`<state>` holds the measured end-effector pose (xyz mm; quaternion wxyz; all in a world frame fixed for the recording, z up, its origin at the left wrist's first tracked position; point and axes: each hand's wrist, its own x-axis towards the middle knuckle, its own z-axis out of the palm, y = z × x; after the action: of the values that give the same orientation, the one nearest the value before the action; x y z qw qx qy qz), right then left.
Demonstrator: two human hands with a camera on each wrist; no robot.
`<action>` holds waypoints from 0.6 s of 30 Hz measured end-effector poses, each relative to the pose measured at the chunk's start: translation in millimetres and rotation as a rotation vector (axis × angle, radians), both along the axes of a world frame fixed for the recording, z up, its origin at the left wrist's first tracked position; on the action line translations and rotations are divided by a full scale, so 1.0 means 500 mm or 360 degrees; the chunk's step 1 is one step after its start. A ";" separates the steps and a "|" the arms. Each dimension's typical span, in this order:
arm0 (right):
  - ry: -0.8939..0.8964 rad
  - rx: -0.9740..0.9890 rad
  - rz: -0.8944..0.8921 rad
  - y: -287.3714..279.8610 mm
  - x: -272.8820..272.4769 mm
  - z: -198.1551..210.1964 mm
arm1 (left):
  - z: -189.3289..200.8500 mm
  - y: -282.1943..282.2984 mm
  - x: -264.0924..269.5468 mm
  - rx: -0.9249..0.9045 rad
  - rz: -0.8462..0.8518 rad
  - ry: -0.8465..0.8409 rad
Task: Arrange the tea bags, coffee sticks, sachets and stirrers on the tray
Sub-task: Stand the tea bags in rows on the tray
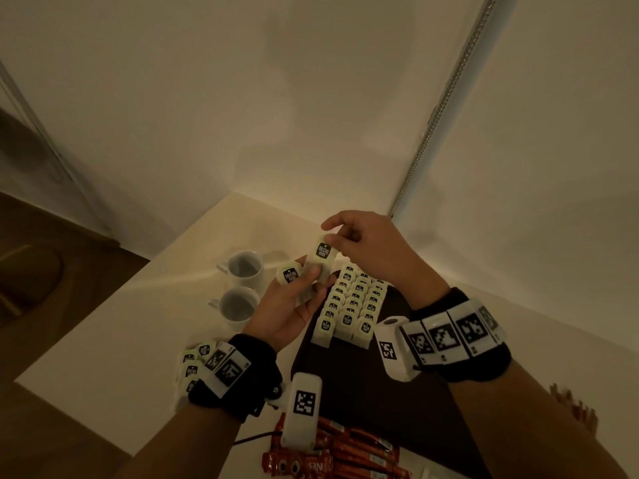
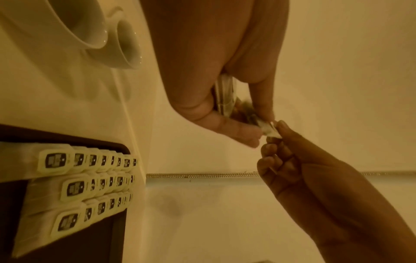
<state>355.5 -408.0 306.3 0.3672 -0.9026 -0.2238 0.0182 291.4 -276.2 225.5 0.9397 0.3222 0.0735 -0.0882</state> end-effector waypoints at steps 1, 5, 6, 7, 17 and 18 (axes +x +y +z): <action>0.0010 -0.0027 0.0018 -0.003 0.000 -0.001 | 0.000 0.001 0.002 0.0059 0.0019 -0.0017; -0.0049 -0.0071 0.0041 -0.011 -0.004 -0.003 | -0.001 0.003 0.005 0.0252 0.0097 -0.0037; -0.0076 -0.0058 0.0042 -0.013 -0.007 -0.004 | -0.001 0.002 0.006 0.0261 0.0113 -0.0039; -0.0095 -0.0037 0.0047 -0.014 -0.009 -0.005 | -0.003 0.001 0.007 0.0271 0.0123 -0.0047; -0.0161 0.0086 0.0000 -0.037 -0.012 -0.024 | -0.031 0.011 0.009 0.0271 0.0188 0.0122; -0.0124 0.0056 -0.0012 -0.046 -0.013 -0.033 | -0.037 0.021 0.009 0.0237 0.0208 0.0194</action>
<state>348.9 -431.2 289.7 0.3742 -0.8969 -0.2347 -0.0224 296.1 -265.7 206.7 0.9107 0.3797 0.1576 -0.0403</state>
